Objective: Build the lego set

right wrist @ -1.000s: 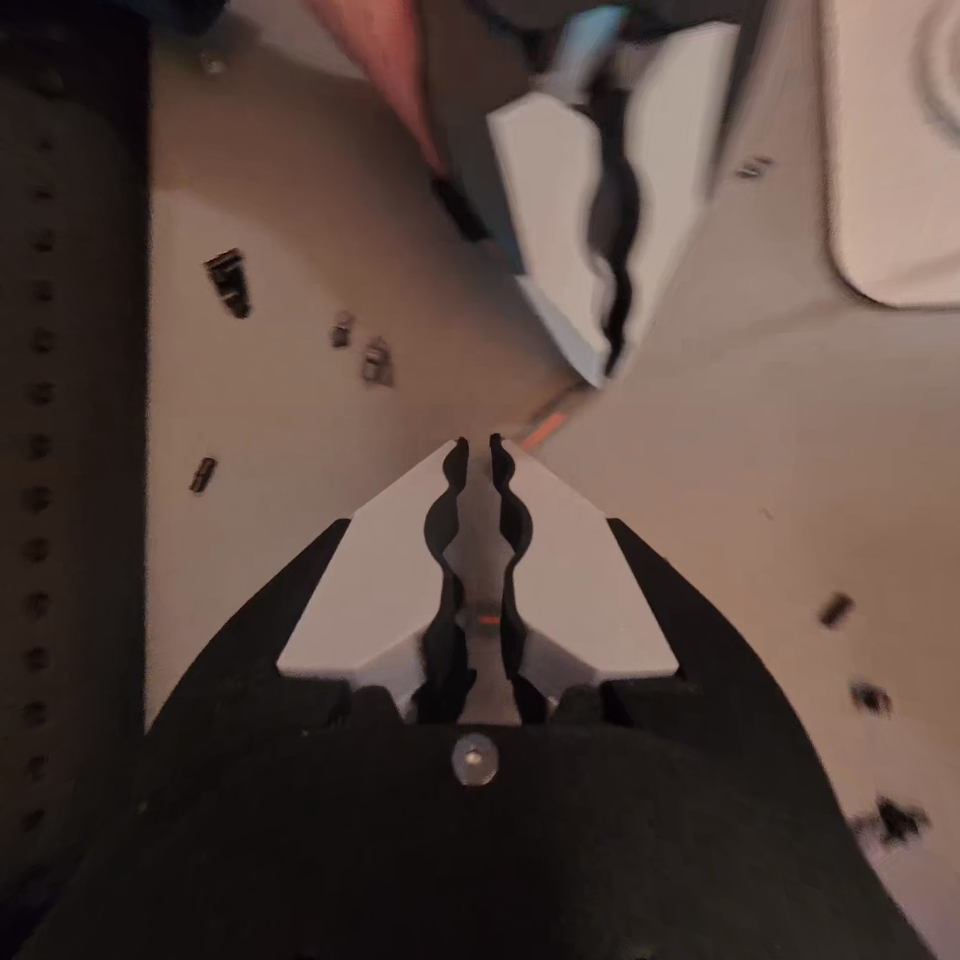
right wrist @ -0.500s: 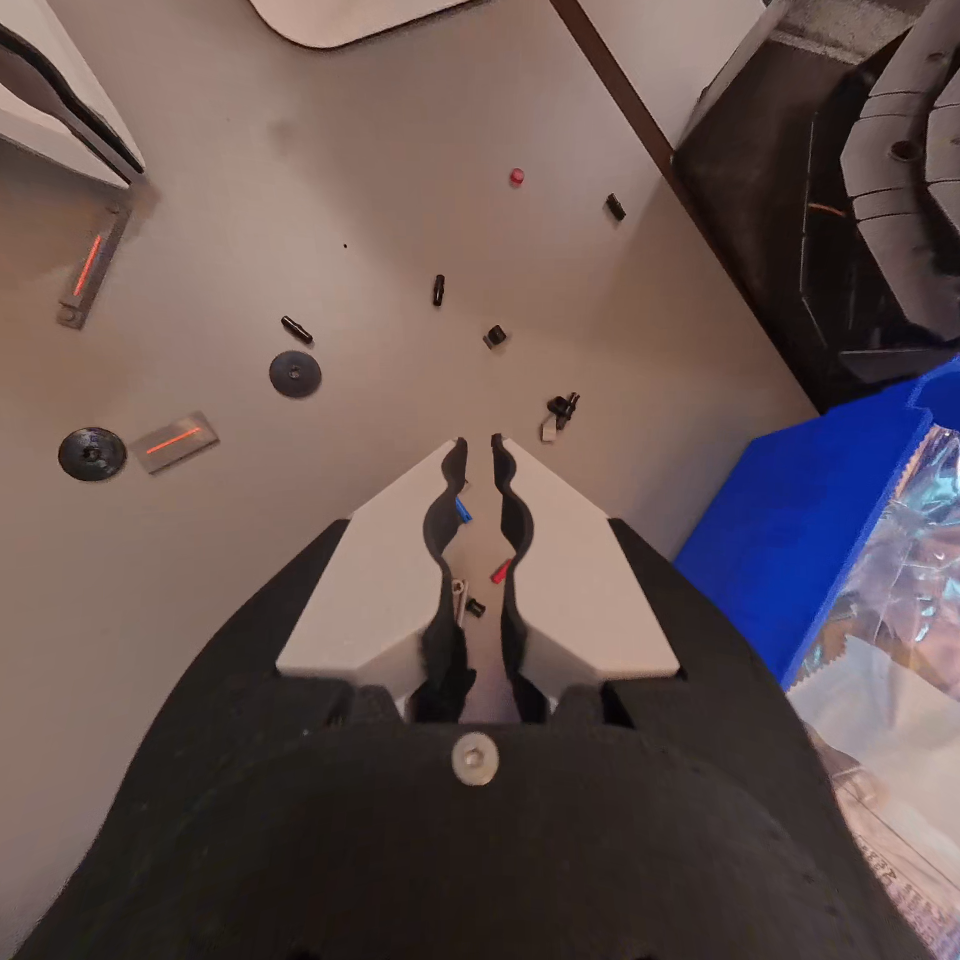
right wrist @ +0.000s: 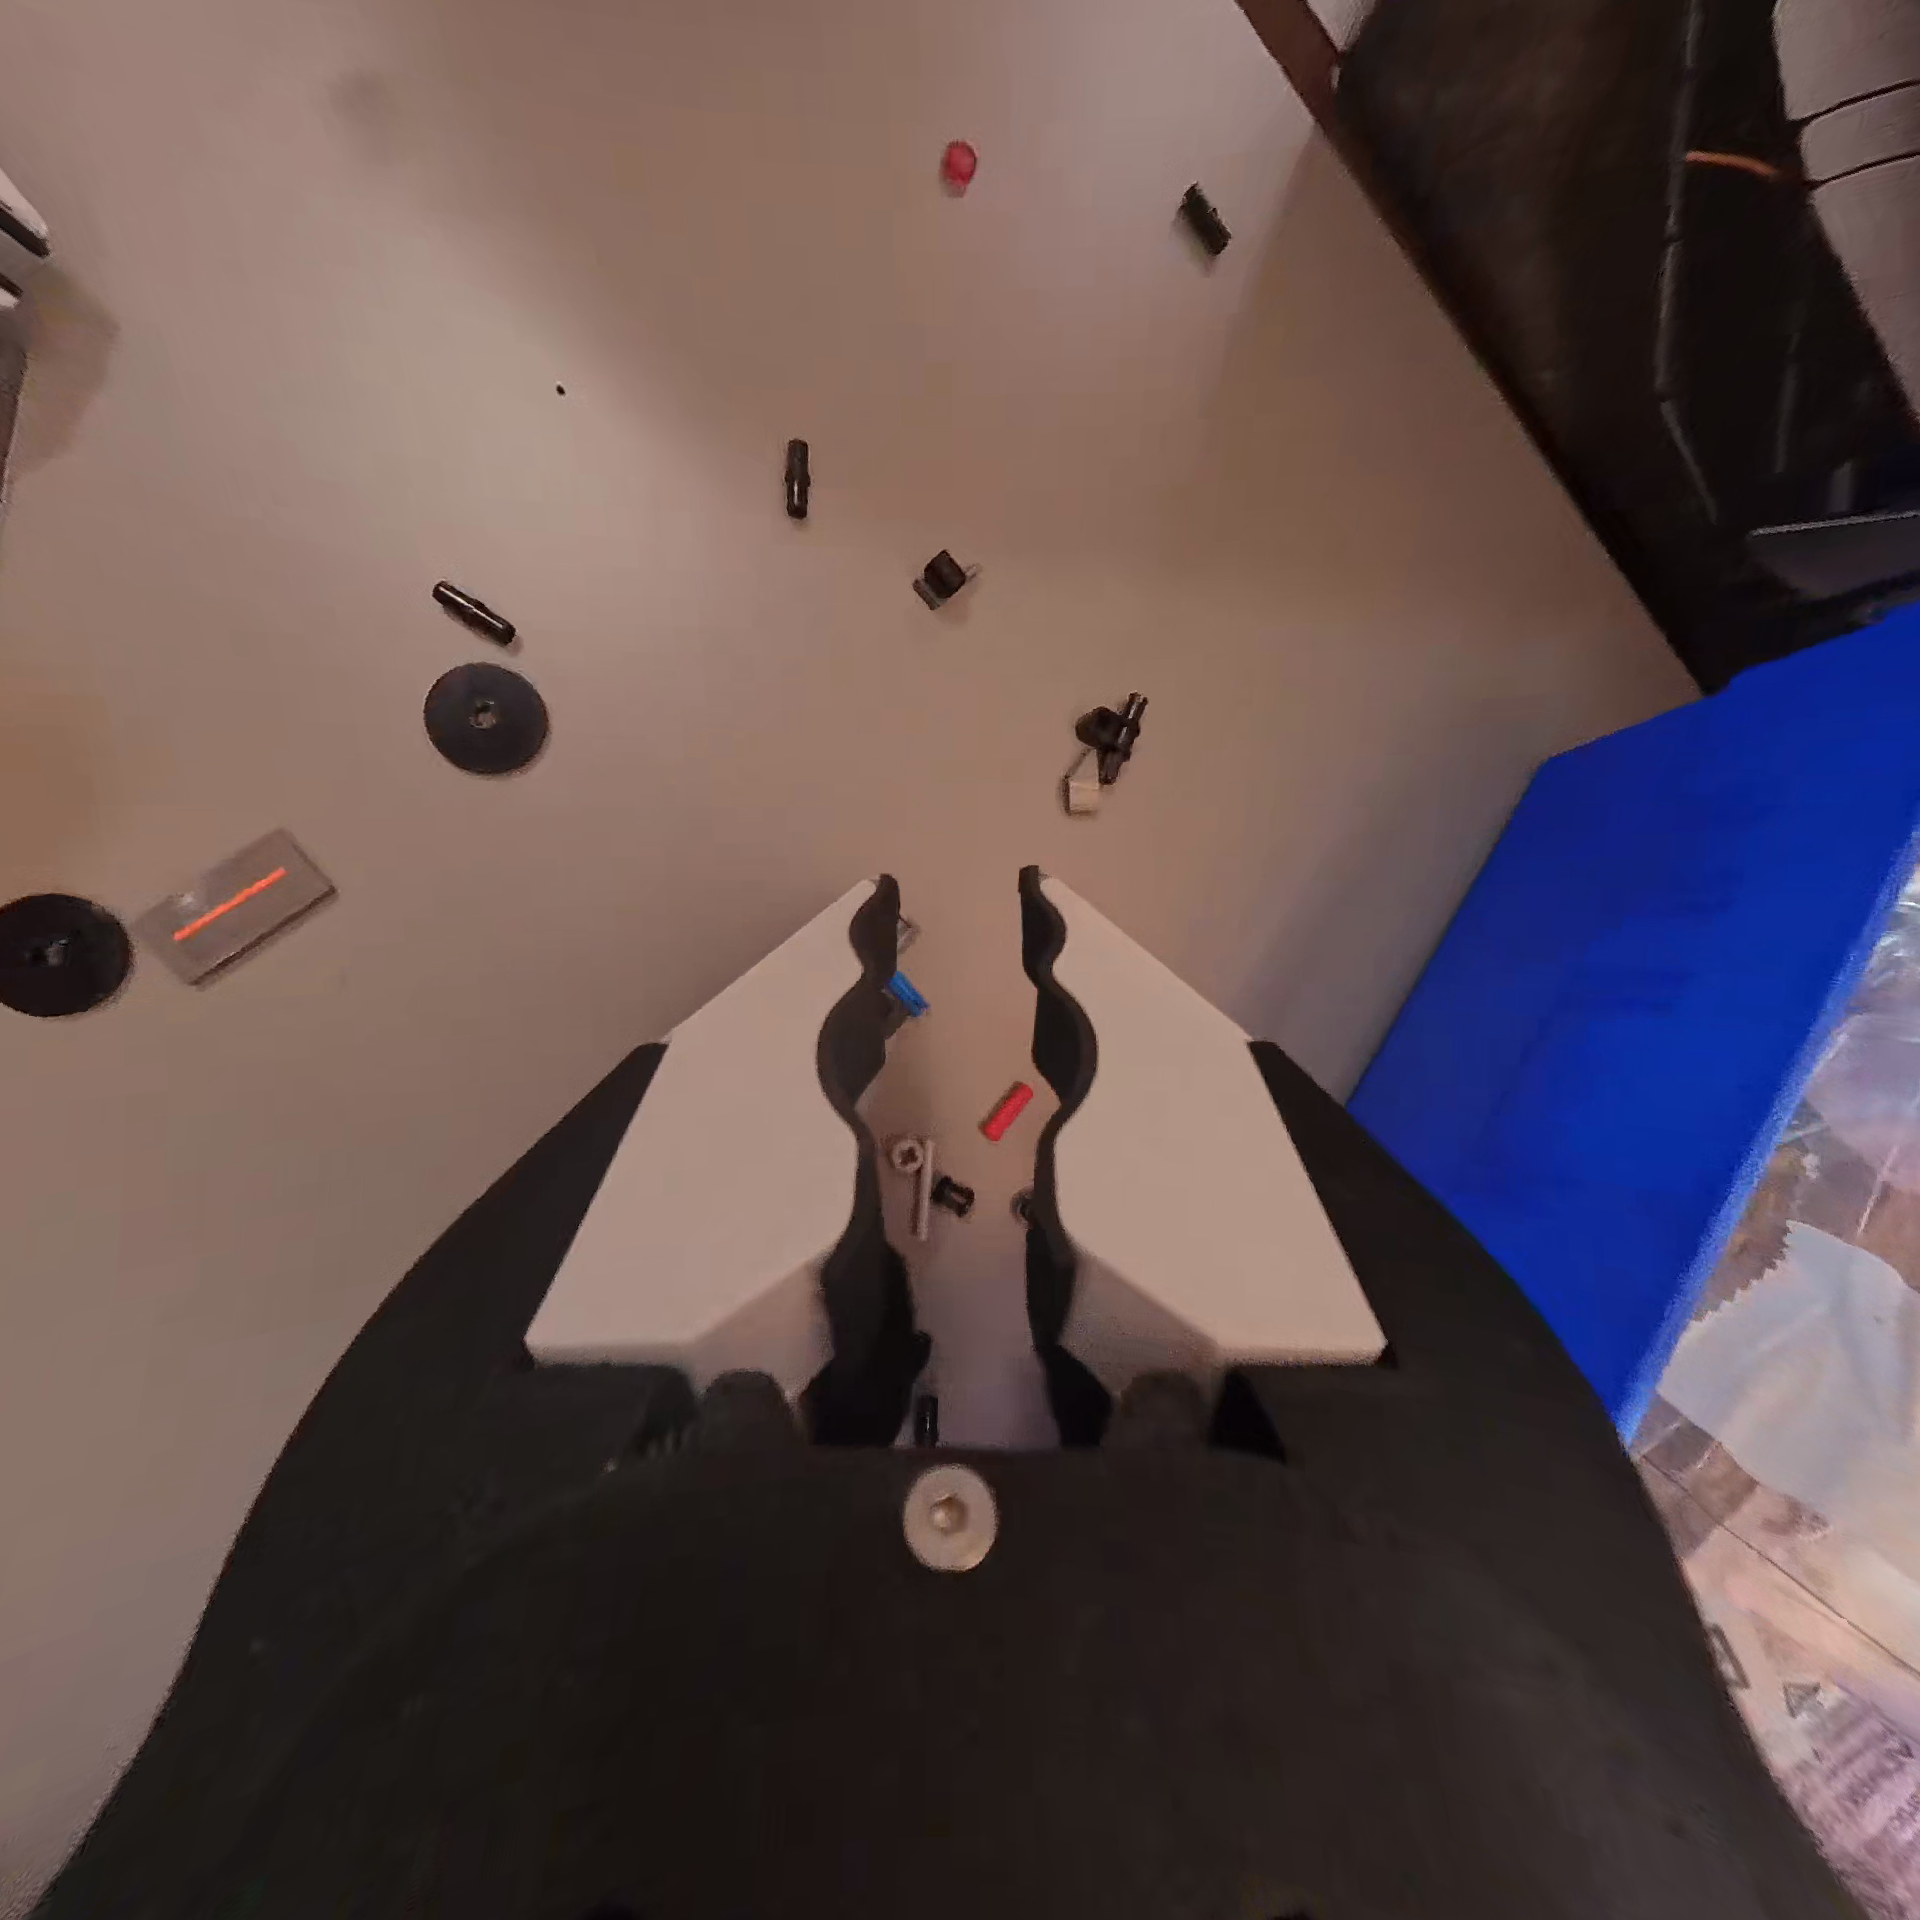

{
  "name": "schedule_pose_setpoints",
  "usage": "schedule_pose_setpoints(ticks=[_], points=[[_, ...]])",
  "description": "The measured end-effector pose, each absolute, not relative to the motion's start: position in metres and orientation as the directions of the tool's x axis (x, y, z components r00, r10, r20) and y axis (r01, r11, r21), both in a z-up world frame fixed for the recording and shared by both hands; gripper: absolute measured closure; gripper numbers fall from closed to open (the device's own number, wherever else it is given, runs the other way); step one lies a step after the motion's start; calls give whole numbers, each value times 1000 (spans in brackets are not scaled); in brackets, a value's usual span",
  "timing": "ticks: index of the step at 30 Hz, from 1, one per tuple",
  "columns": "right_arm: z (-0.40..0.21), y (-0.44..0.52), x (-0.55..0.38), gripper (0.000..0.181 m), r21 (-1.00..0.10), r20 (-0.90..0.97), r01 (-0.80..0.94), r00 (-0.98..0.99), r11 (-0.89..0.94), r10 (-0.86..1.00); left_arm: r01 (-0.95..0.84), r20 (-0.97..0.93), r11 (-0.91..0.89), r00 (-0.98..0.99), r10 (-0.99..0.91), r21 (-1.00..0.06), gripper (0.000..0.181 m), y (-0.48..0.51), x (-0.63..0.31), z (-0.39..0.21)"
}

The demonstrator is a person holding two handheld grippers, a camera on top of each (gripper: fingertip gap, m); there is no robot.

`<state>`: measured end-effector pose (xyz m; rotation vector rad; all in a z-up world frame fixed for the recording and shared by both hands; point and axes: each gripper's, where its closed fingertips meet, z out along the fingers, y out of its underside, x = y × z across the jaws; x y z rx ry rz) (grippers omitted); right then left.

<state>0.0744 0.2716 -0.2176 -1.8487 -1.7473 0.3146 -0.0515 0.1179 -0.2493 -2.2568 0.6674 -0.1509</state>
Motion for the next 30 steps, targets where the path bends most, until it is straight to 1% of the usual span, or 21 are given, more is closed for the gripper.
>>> schedule_pose_setpoints(ticks=[5,9,12,16,19,22,24,25,30], points=[[-228,283,72,156,-535,241,845,151,2,959,-424,-100,-575,855,-508,-700,174,118,-52,-251],[-233,293,64,156,-555,253,832,186,-15,949,-416,-98,-571,858,-504,-707,174,119,-52,-250],[-243,302,57,161,-537,282,843,209,-27,936,-420,-99,-572,857,-506,-705,174,120,-52,-251],[-249,313,48,159,-544,293,838,245,-50,924,-420,-96,-574,856,-509,-703,174,120,-52,-253],[-256,317,49,159,-539,257,838,266,-91,929,-418,-93,-574,856,-509,-704,174,121,-52,-253],[-257,316,47,163,-563,195,817,278,-125,940,-420,-94,-574,855,-510,-703,174,121,-51,-254],[-258,314,44,172,-579,143,802,277,-146,950,-421,-92,-576,854,-511,-701,174,121,-51,-255],[-258,313,44,174,-585,121,795,282,-161,952,-422,-93,-577,854,-511,-700,174,121,-51,-255],[-258,311,49,174,-578,83,795,282,-184,956,-421,-92,-578,855,-511,-699,174,120,-52,-255]])
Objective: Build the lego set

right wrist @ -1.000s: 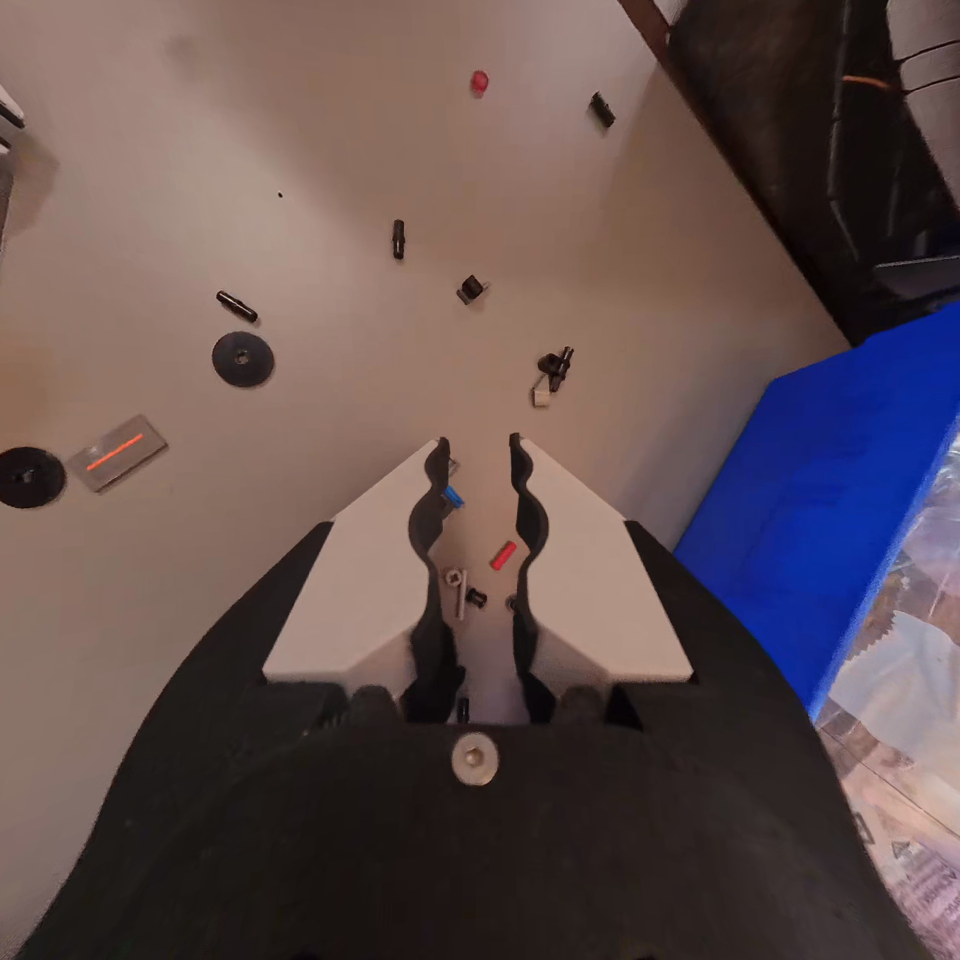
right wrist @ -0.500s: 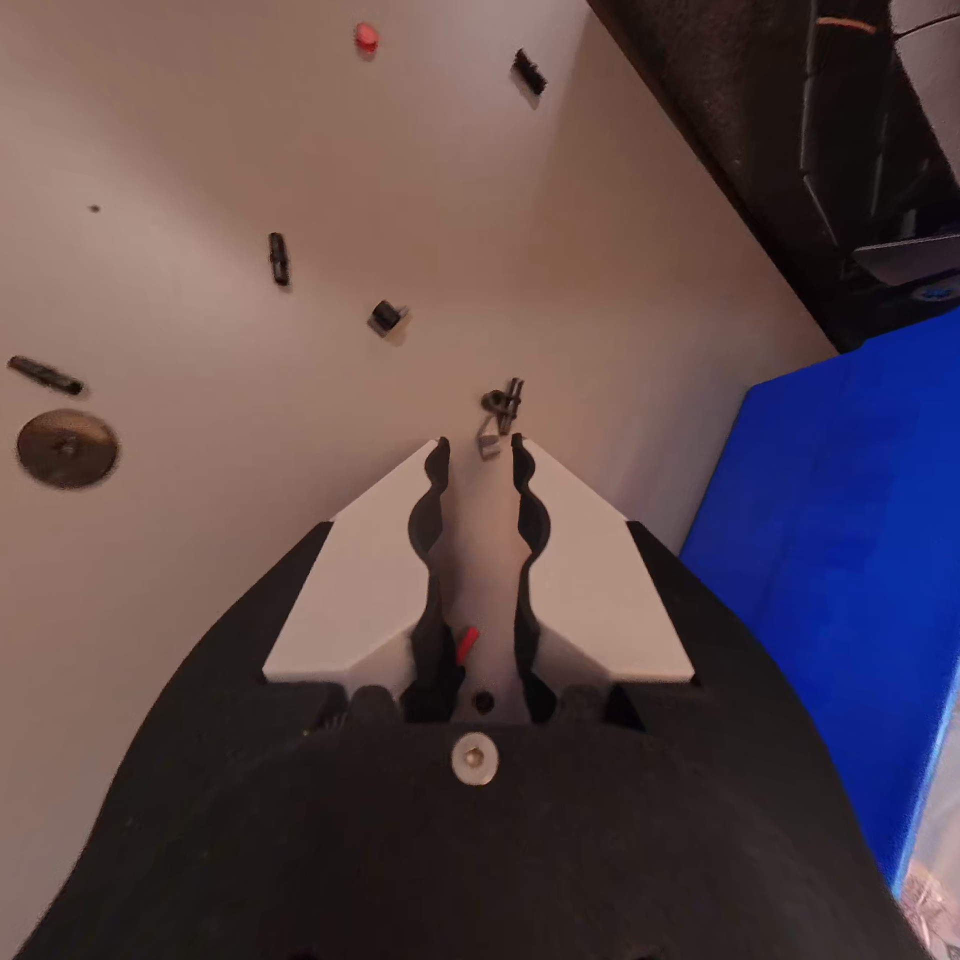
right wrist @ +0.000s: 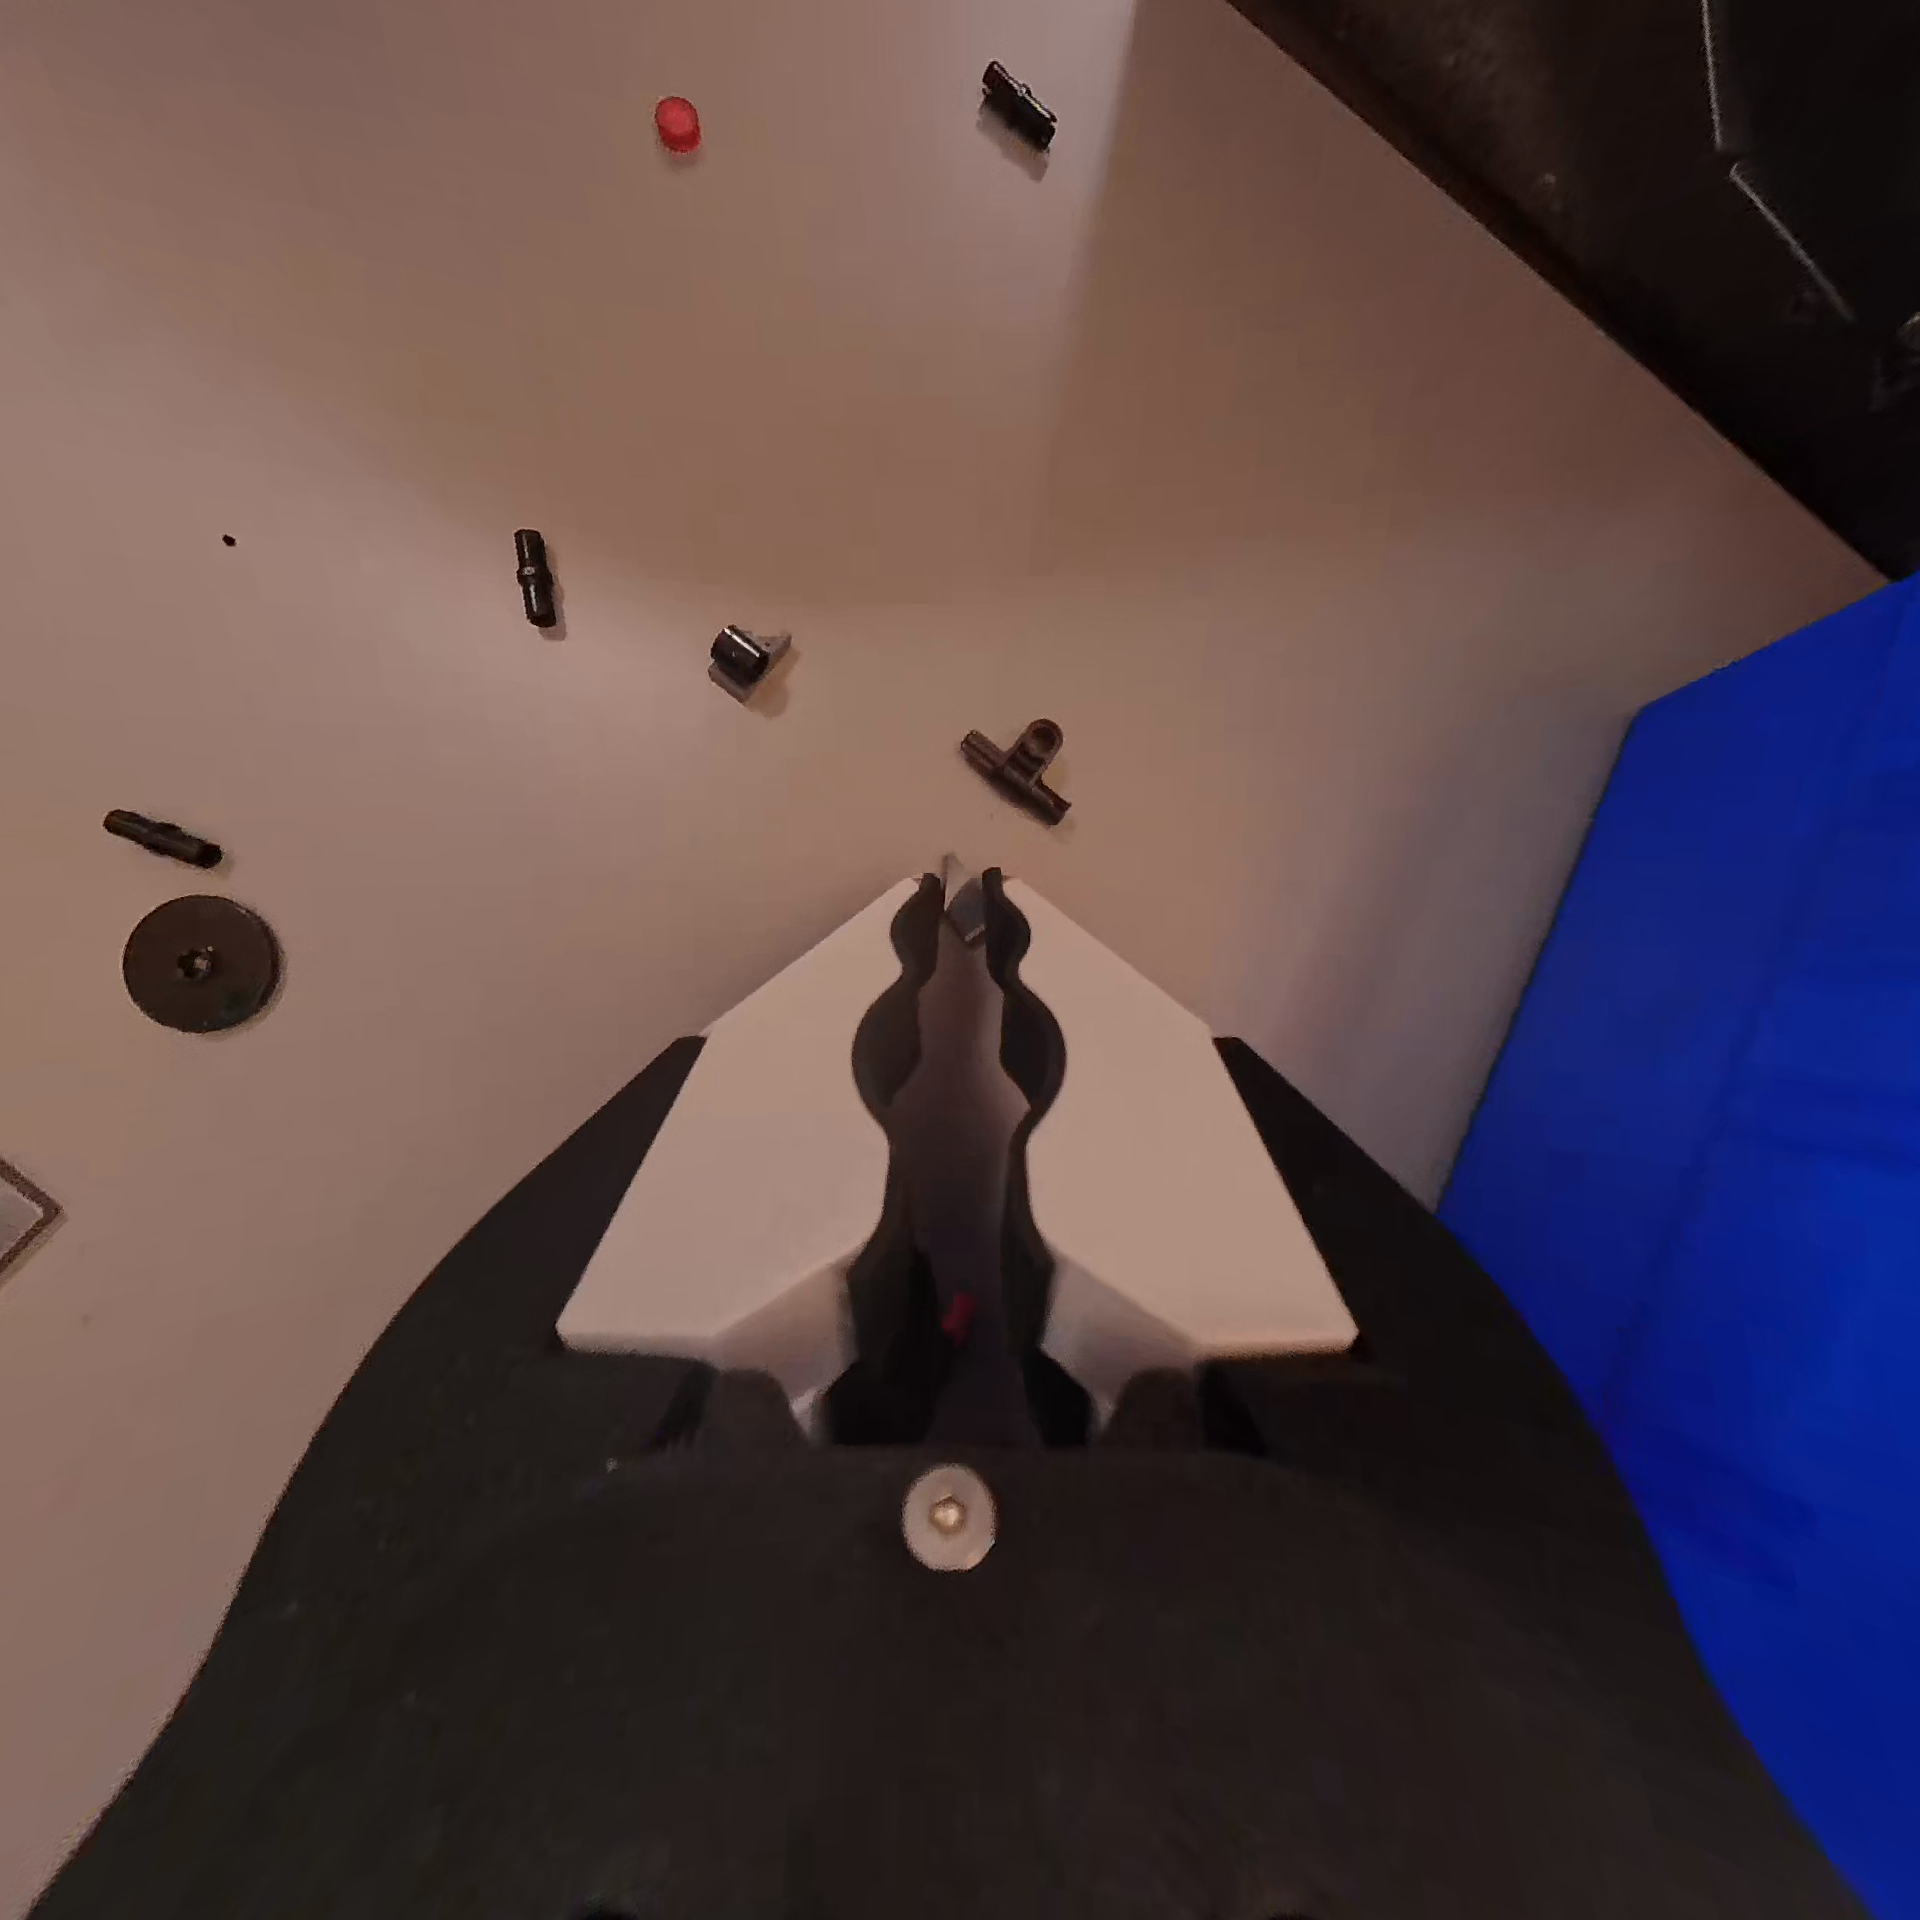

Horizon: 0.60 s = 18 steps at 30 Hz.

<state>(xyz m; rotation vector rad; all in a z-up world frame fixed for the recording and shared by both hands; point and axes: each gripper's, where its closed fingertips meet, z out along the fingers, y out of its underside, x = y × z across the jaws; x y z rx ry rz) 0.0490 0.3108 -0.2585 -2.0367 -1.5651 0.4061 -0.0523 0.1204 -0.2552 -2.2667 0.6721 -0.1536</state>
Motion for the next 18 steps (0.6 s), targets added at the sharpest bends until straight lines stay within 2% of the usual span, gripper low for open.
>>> schedule_pose_setpoints(ticks=[6,12,18], points=[[-255,296,51,175,-560,81,816,231,-147,970,-414,-88,-570,855,-512,-710,174,120,-53,-252],[-232,255,27,176,-614,103,789,99,-14,990,-404,-30,-587,840,-542,-701,166,112,-48,-253],[-211,210,7,176,-683,105,721,-56,113,993,-394,-14,-575,833,-553,-717,166,112,-44,-251]])
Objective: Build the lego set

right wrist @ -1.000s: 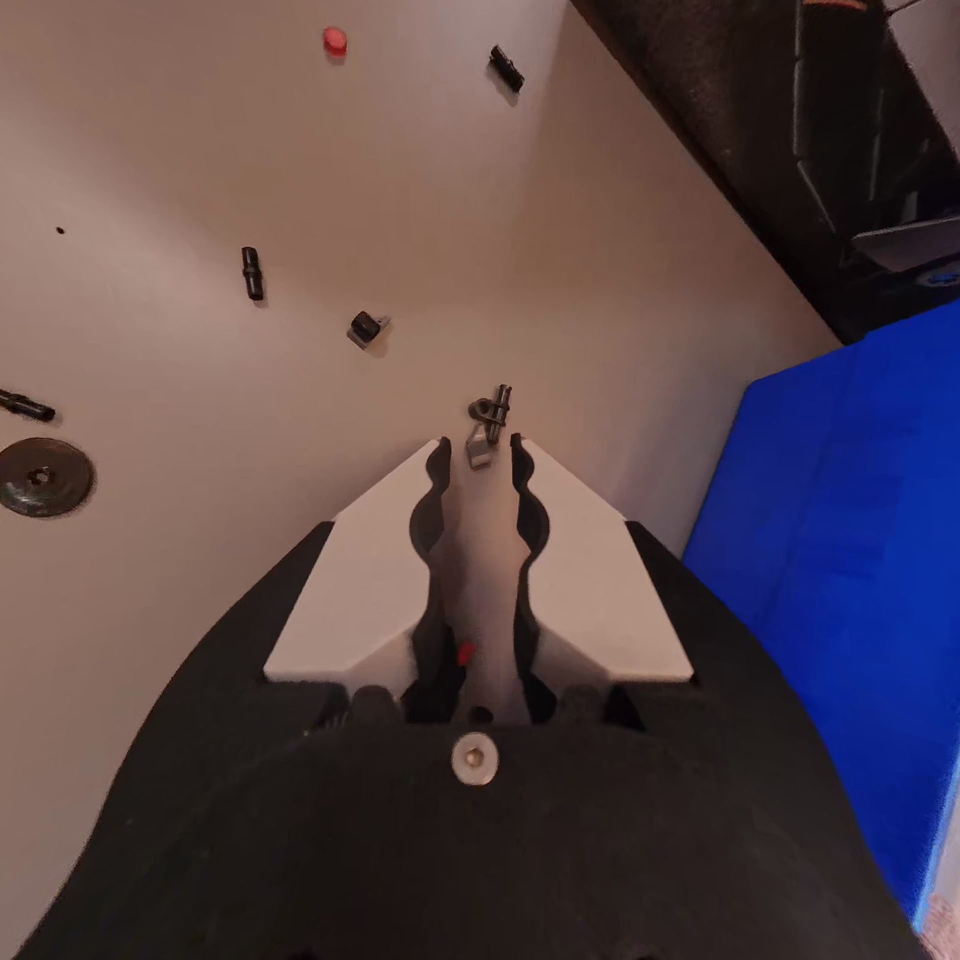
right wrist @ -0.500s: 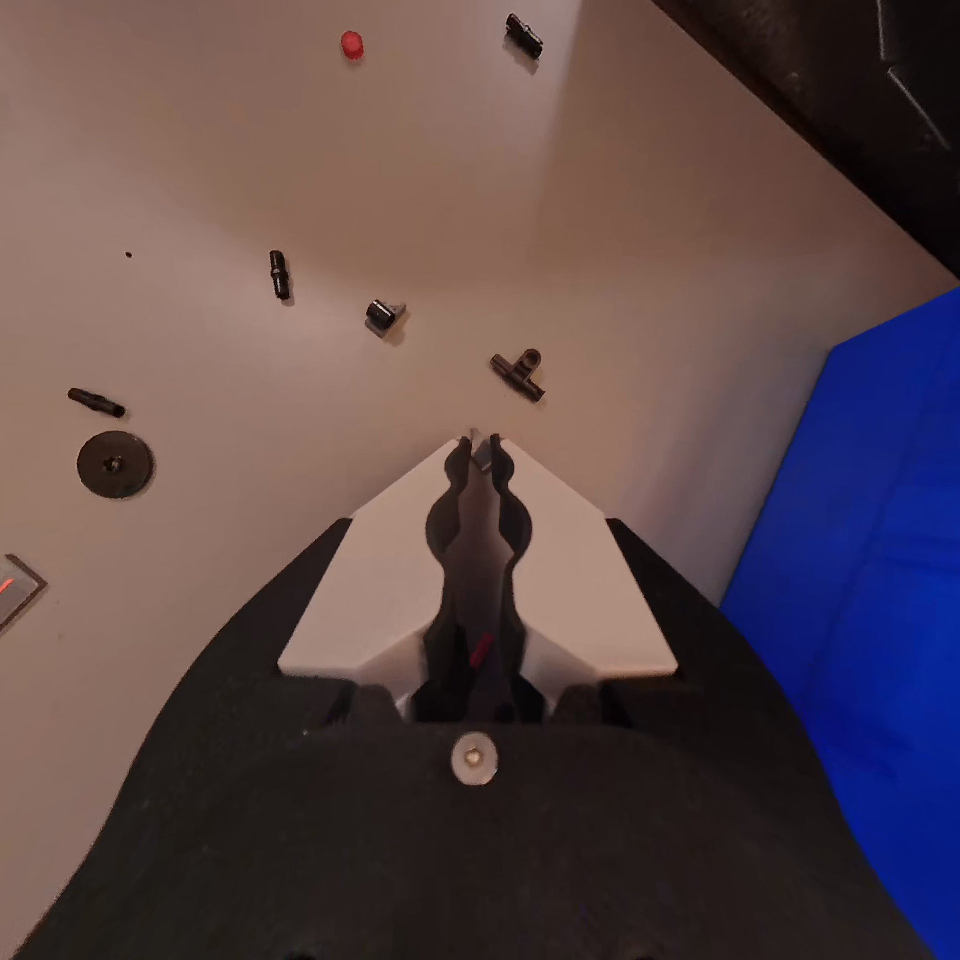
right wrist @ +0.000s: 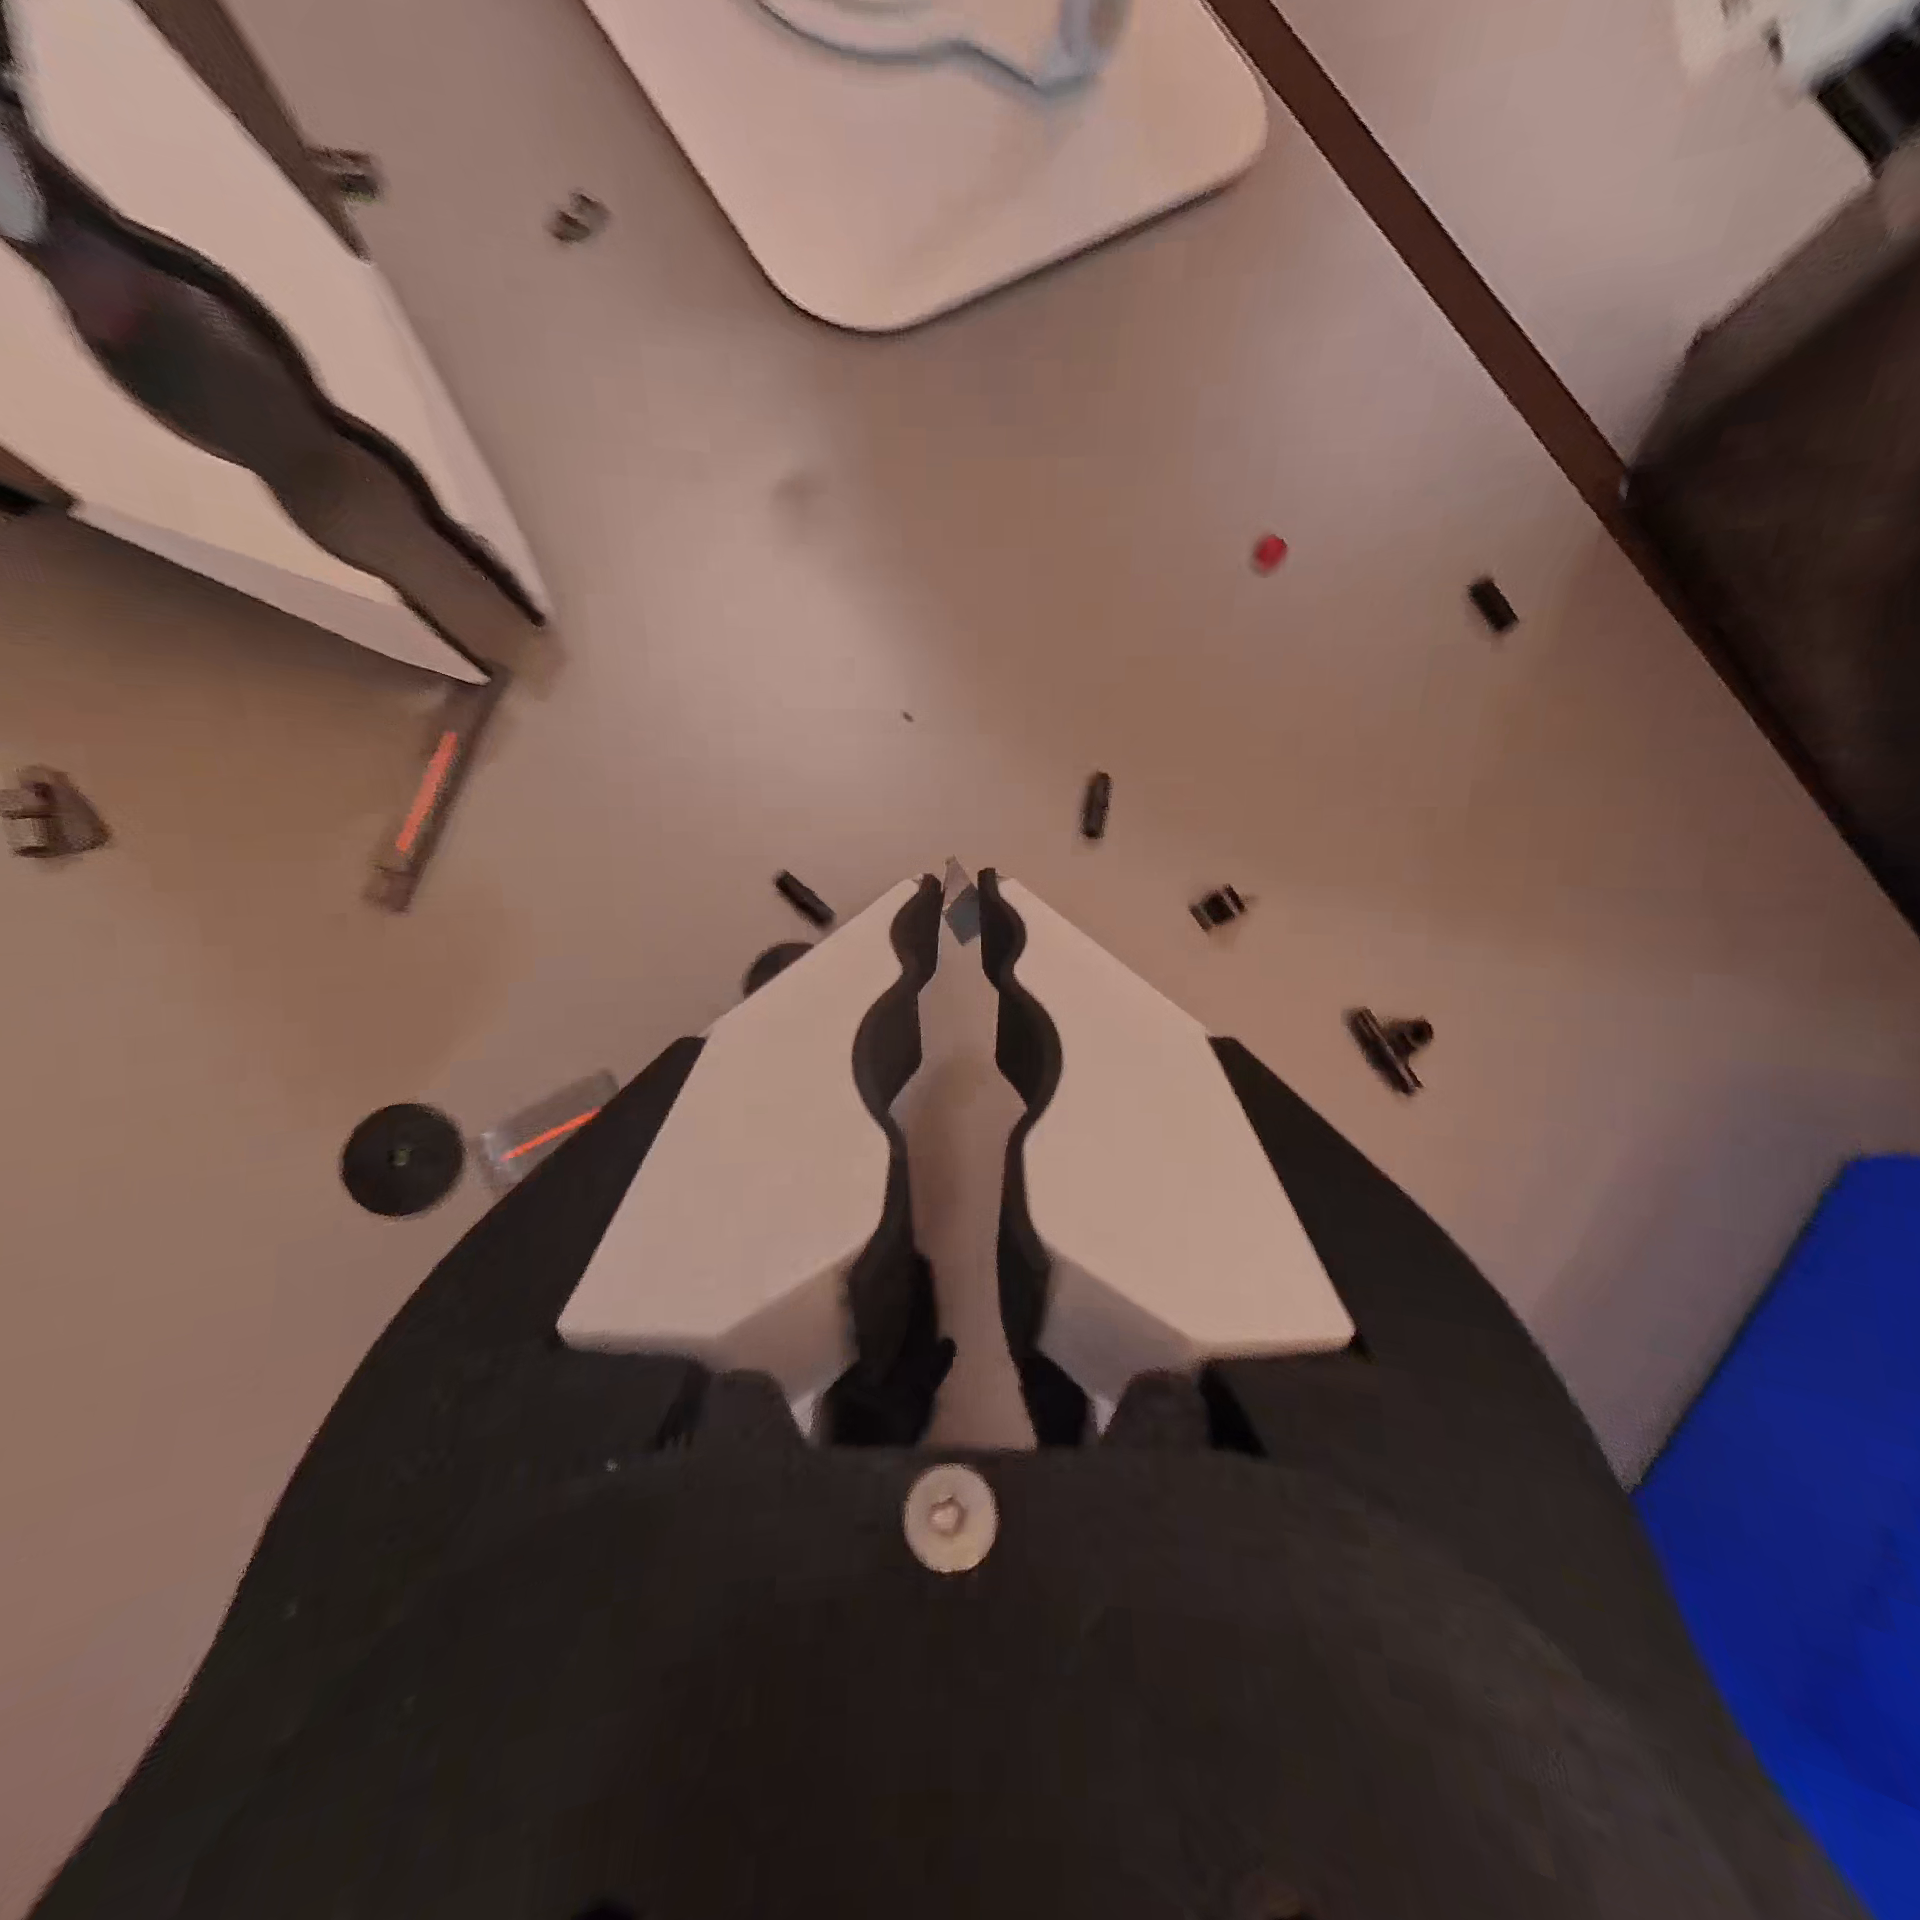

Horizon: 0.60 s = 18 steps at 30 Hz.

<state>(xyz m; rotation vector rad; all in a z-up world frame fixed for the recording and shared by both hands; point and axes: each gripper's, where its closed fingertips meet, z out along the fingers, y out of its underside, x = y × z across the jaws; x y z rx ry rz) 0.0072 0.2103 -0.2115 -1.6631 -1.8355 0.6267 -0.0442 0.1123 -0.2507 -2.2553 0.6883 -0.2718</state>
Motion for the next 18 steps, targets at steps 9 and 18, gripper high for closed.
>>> schedule_pose_setpoints(ticks=[9,18], points=[[-221,185,1,176,-670,83,726,-139,158,987,-364,81,-617,816,-573,-698,166,102,-36,-254],[-217,174,-2,176,-689,63,705,-173,169,983,-359,194,-641,754,-627,-678,166,85,-17,-255]])
